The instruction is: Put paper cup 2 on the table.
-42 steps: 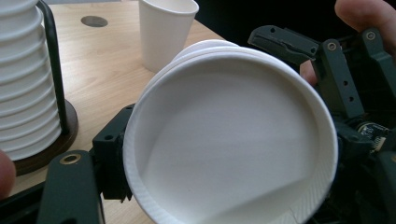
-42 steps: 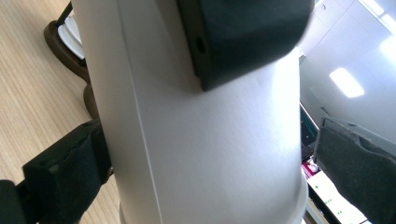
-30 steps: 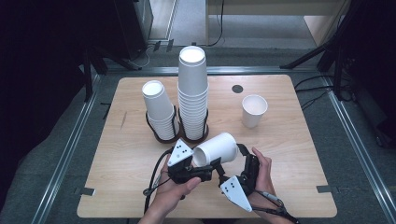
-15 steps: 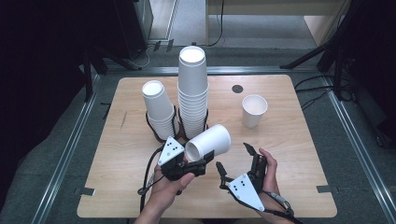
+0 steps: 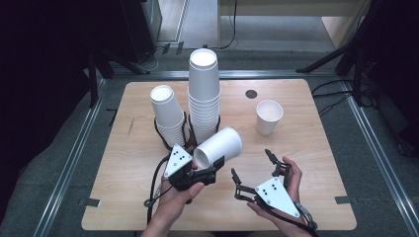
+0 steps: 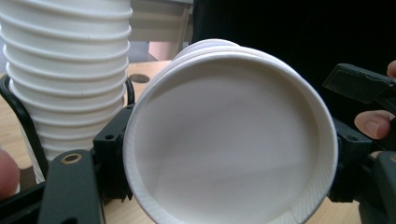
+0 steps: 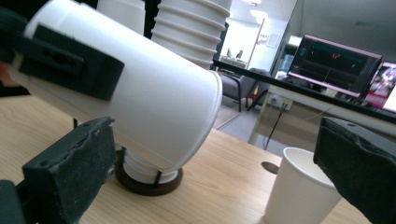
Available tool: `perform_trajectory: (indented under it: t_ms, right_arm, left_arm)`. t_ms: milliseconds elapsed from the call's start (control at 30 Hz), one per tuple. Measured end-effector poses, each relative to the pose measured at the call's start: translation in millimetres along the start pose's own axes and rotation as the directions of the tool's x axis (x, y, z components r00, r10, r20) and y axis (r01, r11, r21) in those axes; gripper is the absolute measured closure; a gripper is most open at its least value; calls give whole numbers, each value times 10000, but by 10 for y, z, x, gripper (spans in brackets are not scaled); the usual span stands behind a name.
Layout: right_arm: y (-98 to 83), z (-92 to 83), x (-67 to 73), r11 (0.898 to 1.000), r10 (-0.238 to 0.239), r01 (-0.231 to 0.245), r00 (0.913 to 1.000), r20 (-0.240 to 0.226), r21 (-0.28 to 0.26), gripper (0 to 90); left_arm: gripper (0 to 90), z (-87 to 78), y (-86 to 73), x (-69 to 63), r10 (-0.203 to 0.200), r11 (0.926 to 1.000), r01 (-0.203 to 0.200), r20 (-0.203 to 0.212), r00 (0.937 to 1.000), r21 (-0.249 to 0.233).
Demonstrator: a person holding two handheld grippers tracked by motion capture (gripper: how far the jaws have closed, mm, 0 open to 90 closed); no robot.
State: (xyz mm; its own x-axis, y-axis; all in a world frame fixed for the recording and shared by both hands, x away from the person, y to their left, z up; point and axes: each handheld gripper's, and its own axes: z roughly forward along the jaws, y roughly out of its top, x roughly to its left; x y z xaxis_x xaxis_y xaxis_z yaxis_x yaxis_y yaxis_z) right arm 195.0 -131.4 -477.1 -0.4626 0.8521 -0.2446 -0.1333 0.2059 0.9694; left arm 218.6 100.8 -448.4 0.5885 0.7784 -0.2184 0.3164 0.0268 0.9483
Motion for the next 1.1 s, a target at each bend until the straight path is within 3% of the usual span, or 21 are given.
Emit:
perform_trajectory:
  t_ms: [133,233,367,467,567,600,667,733,767,900,1000,1067,1100]
  right_arm:
    - [31,-12,-12,9943,1065,-1065,9943,-111,-2,0]
    - [34,-3,-33,9754,2202,-2200,9752,-201,136,0]
    - [25,10,-29,9559,2920,-2910,9562,-225,386,0]
    - [50,15,-8,9260,3751,-3713,9254,-550,682,0]
    - [86,26,6,8912,4519,-4468,8893,-693,782,0]
    - [95,32,10,8837,4665,-4609,8816,-721,813,0]
    - [104,39,29,8786,4754,-4704,8780,-563,822,0]
    - [113,44,34,8630,5020,-4985,8644,-278,819,0]
    - [116,50,28,8533,5174,-5149,8556,-121,820,0]
    - [140,60,0,7873,6136,-6118,7896,5,769,0]
    - [151,60,8,7602,6472,-6471,7621,195,577,0]
    - [146,66,21,7368,6738,-6740,7385,250,529,0]
    - [144,68,34,7205,6916,-6915,7220,190,526,0]
  left_arm:
    - [228,7,-5,-15,226,9997,-228,-108,9997,-108]
    - [228,4,-7,-12,159,9998,-161,-93,9998,-151]
    - [228,-9,4,-20,147,9996,-151,-161,9998,-241]
    - [228,-6,-3,-20,241,9993,-247,-220,9995,-282]
    - [228,-3,-11,-2,156,9994,-162,-189,9997,-314]
    - [228,-6,-10,6,150,9994,-155,-162,9998,-308]
    - [228,-10,-8,16,17,9993,-20,-79,10000,-361]
    - [228,-18,-2,22,-109,9992,108,-24,9999,-398]
    - [229,-21,0,22,-60,9990,56,-69,10000,-441]
    - [229,-25,3,20,-64,9981,56,-127,9999,-607]
    - [229,-20,-2,25,-77,9979,67,-147,9999,-641]
    - [228,-14,-6,30,-111,9977,105,-83,9999,-675]
    - [228,-13,-9,31,-116,9974,111,-63,9999,-711]
